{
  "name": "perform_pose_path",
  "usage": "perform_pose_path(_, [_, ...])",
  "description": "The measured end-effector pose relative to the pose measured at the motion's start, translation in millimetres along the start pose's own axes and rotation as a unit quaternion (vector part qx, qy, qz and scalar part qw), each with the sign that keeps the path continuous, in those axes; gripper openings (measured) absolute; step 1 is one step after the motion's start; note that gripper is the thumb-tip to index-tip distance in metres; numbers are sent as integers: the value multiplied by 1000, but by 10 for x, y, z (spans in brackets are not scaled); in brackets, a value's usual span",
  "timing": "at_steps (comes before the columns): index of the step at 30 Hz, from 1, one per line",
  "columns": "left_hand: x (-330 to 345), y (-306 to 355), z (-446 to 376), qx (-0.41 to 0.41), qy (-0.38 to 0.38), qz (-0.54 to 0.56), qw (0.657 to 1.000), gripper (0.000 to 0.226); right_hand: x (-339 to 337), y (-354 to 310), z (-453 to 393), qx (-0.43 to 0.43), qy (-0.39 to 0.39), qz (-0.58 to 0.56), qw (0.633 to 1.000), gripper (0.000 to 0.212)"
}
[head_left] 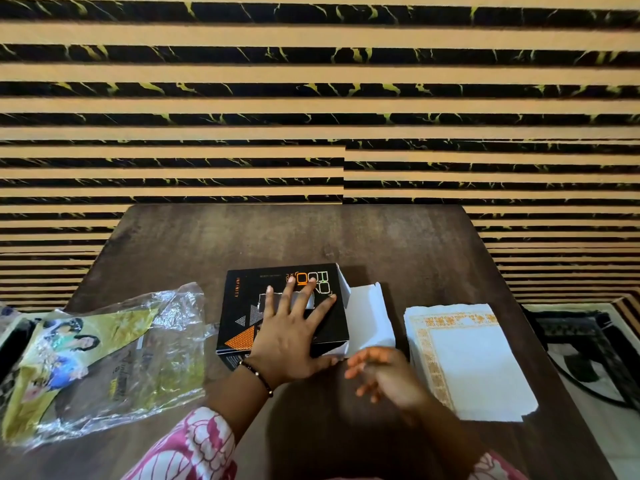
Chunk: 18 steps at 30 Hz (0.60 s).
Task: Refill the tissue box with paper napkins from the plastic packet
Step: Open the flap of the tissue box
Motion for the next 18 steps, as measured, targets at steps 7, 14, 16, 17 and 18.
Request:
perform_pose_path(7, [10, 3, -5, 11, -8, 7, 1000, 96, -322, -527, -380, -27, 37, -26, 999, 24])
perform_pose_path(14, [-23, 18, 12, 16, -11, 27, 999, 97, -606, -762, -826, 8, 83, -105, 991, 26])
perform_pose_path(16, [-25, 24, 17, 16, -15, 29, 999, 97, -559, -873, -891, 4, 79, -107, 991, 39])
perform_pose_path(17, [-32, 23, 17, 16, -14, 32, 999, 96, -527, -931, -914, 3, 78, -101, 992, 44])
perform_pose_path(18, [-30, 21, 19, 15, -14, 30, 999, 96, -489, -978, -938, 0, 77, -92, 993, 46])
Point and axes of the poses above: each hand's wrist, its own z-axis away from the middle knuckle, its own x-axis out of the palm, y = z × x, the point moved 7 cm from there along -z, towards the middle knuckle, and after that the axes turned 14 degrees about z, right-handed, at the moved point
